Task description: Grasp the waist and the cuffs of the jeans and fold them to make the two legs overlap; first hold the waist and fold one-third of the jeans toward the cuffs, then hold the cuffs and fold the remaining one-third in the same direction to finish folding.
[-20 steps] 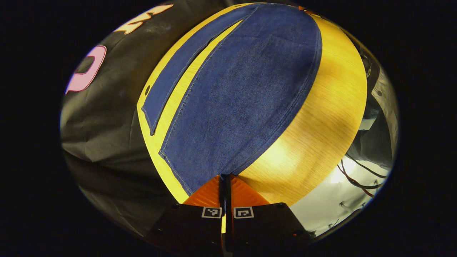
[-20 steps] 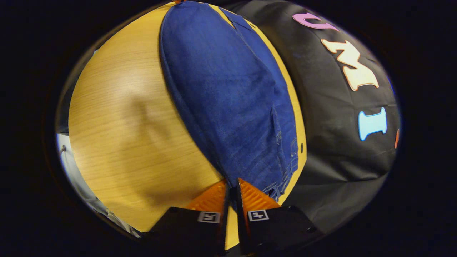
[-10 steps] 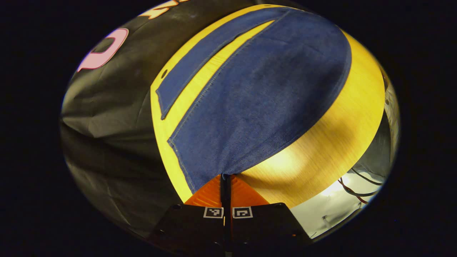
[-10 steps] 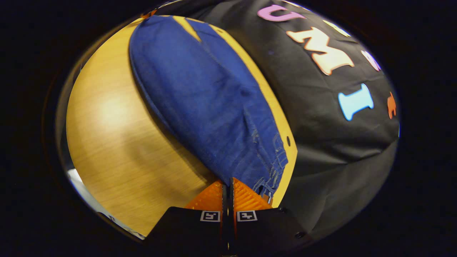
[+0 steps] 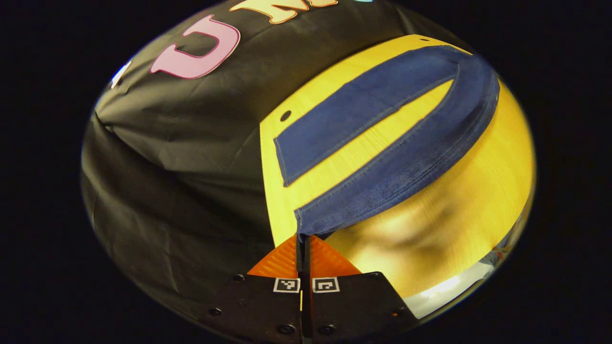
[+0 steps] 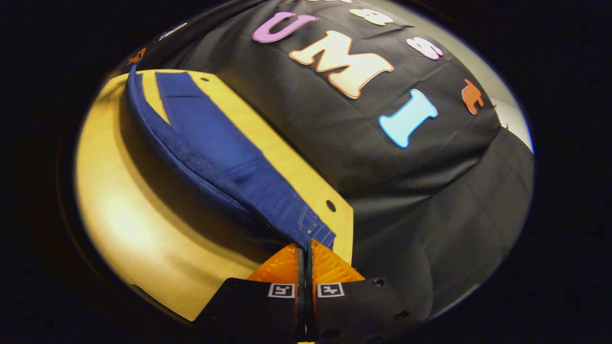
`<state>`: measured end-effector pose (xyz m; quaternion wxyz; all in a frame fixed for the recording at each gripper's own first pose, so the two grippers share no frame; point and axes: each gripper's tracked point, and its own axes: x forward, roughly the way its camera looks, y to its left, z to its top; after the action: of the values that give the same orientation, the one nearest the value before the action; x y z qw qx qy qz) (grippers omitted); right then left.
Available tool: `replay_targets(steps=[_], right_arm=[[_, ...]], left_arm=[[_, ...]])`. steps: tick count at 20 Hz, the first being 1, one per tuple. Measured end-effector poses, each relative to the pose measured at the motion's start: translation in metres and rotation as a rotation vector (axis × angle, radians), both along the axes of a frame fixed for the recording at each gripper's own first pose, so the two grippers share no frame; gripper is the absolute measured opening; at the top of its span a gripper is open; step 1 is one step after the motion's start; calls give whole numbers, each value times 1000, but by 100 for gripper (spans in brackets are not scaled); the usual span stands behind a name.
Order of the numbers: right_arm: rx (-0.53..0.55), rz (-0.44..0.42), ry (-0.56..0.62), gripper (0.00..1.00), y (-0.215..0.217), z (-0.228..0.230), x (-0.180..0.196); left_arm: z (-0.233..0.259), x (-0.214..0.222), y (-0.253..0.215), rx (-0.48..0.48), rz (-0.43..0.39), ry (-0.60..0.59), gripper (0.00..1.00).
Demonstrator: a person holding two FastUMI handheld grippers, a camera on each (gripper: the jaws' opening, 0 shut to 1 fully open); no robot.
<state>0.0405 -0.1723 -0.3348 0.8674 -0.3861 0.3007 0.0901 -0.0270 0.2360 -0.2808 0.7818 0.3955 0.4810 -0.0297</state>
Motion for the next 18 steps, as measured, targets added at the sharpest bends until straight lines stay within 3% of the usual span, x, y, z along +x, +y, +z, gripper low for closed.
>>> replay_targets(steps=[4, 8, 13, 18], right_arm=[[76, -115, -68, 2, 11, 9, 48], [68, -170, -96, 2, 23, 2, 94], [40, -221, -92, 2, 32, -23, 134], [-7, -233, -19, 2, 40, -59, 166]], left_arm=[[4, 69, -2, -62, 30, -66, 0], [-13, 127, 5, -118, 52, -83, 0], [-61, 190, 1, -177, 33, -21, 0], [-109, 227, 4, -236, 10, 70, 0]])
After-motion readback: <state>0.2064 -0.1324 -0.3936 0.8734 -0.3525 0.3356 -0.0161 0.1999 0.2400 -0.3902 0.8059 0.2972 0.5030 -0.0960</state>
